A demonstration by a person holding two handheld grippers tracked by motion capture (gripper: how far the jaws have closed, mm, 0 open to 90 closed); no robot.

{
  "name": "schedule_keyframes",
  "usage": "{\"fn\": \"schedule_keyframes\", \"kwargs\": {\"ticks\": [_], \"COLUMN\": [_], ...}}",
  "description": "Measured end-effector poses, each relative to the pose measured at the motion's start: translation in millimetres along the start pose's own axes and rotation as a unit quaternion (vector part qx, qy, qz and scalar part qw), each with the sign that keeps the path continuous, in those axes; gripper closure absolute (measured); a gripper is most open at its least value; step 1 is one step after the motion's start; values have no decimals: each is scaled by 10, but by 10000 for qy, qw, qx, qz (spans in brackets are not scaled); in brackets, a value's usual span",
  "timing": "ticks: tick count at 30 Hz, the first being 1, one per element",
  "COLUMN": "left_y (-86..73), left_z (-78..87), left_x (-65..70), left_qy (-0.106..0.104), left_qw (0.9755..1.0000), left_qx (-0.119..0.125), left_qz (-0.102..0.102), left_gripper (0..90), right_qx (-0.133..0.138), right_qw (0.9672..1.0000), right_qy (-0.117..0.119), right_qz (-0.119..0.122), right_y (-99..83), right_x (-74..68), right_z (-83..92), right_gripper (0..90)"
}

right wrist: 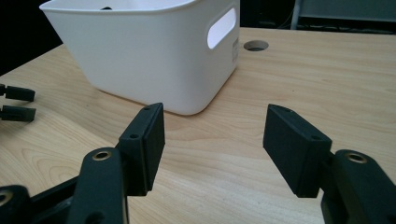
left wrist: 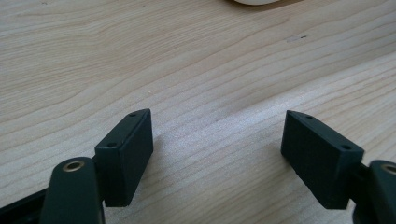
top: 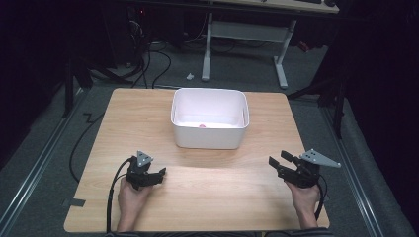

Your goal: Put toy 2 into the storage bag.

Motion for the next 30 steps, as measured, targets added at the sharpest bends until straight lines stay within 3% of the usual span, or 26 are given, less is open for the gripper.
{"fn": "schedule_keyframes", "kwargs": {"ticks": [10,30], "left_y": [0,0], "left_z": [0,0], "left_x": [0,0], "left_qy": [0,0], "left_qw": [10000,10000], "left_qx": [-1,-1], "left_qz": [0,0], "left_gripper": [254,255], "right_qx": [-156,-634], "right_qw": [9998,9977], "right_qy": [-14,-168], "right_qz": [-120,-140], "right_y": [-198,-554], "right_x": [-5,56], "right_z": [-125,-370], "right_gripper": [390,388]}}
Point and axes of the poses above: each handheld gripper's, and its own axes: z roughly backward along the jaws, y roughly out of its top, x roughly to its right, the point moved 10 cm from there along -z, roughly forward along the jaws, and after that the axes turned 7 degrees about x, right-handed, at the moved point
